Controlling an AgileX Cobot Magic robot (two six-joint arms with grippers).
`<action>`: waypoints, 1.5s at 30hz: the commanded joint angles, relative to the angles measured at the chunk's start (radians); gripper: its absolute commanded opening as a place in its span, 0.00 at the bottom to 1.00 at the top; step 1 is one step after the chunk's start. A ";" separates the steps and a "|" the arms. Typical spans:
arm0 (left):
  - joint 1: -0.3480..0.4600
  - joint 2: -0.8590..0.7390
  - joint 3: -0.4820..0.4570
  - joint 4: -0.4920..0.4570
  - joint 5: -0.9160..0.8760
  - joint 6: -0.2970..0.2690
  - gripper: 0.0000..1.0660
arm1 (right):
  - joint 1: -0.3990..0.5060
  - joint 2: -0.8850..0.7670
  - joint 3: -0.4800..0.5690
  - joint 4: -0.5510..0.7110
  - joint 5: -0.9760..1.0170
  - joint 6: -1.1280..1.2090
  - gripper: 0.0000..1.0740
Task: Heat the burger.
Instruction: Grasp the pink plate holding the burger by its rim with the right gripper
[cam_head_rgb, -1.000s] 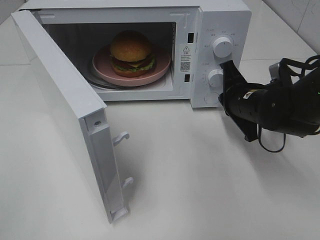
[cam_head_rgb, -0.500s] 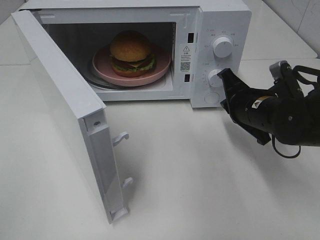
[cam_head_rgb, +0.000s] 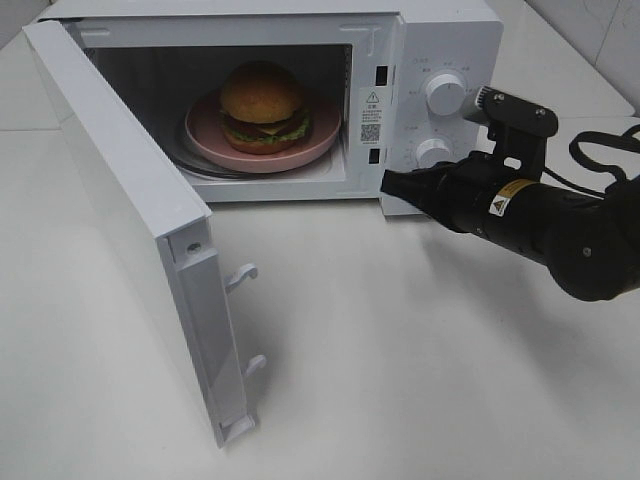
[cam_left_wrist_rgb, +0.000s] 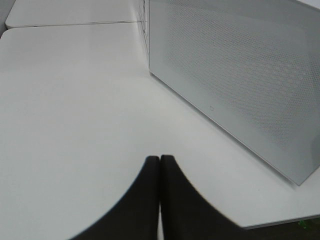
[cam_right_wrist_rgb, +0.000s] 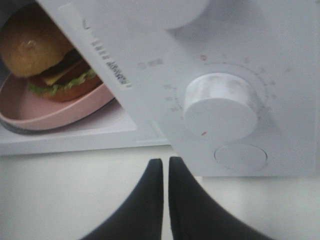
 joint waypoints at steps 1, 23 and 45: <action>0.001 -0.008 0.002 -0.005 -0.014 0.000 0.00 | -0.003 -0.011 -0.001 -0.072 0.001 -0.115 0.04; 0.001 -0.008 0.002 -0.005 -0.014 0.000 0.00 | -0.003 -0.124 -0.003 -0.172 0.565 -0.238 0.06; 0.001 -0.008 0.002 -0.005 -0.014 0.000 0.00 | -0.003 -0.195 -0.345 0.141 1.555 -0.610 0.08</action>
